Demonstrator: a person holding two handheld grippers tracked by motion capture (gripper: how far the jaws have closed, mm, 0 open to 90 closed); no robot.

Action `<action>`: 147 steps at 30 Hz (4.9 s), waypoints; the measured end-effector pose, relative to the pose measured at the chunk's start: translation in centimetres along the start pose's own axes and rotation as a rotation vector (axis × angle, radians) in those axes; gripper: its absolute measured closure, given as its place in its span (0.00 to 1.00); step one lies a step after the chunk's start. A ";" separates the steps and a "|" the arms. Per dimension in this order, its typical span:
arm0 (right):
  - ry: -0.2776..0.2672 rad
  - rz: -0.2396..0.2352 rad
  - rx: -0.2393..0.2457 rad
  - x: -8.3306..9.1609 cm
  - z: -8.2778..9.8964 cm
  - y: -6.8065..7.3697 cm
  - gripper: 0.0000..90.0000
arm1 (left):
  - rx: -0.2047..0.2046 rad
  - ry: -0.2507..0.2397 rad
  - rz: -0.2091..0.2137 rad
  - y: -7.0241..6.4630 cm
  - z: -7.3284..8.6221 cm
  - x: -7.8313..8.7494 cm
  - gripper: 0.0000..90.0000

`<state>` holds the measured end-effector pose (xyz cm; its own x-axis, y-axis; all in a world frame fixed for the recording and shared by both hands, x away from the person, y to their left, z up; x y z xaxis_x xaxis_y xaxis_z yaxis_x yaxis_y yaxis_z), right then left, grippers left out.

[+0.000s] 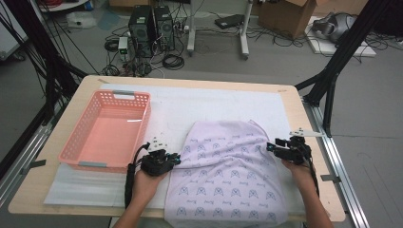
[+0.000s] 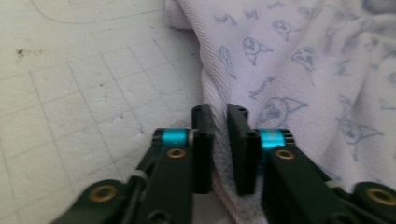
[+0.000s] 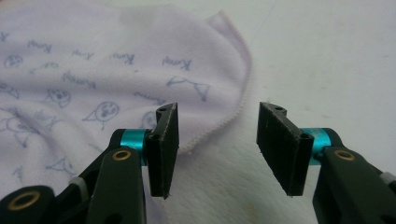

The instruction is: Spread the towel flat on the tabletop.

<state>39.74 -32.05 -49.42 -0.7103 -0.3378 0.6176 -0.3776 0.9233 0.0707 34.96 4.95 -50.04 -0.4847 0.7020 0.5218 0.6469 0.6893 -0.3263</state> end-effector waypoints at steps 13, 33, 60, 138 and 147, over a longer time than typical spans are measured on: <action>0.098 0.119 0.108 1.0 1.9 -0.8 0.98 | 0.014 -0.097 -0.007 1.0 -3.5 -1.5 0.64; -0.044 0.048 0.093 3.5 1.2 -0.2 0.72 | 0.000 0.005 -0.033 1.3 -5.7 -8.5 0.59; -0.060 0.032 0.017 2.2 -0.2 -1.6 0.67 | 0.045 -0.088 -0.189 5.7 -7.3 -4.6 0.59; 0.036 0.167 0.054 -2.3 -0.5 -2.3 0.91 | -0.081 0.061 -0.161 2.8 -4.2 -5.2 0.55; -0.017 0.102 0.020 1.1 -0.4 -1.1 0.64 | -0.001 -0.020 -0.224 4.2 -4.5 -4.2 0.81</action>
<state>39.57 -33.36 -48.52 -0.7555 -0.2449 0.6077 -0.3143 0.9493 -0.0081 42.38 4.12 -50.05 -0.6283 0.5346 0.5652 0.5222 0.8283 -0.2030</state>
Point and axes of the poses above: each handheld gripper's, and its own axes: x roughly backward along the jaws, z roughly out of its underside, y roughly to its left, the point moved 9 cm from there along -x, roughly forward along the jaws, and after that the axes turned 8 degrees about z, right-handed, at the moved point
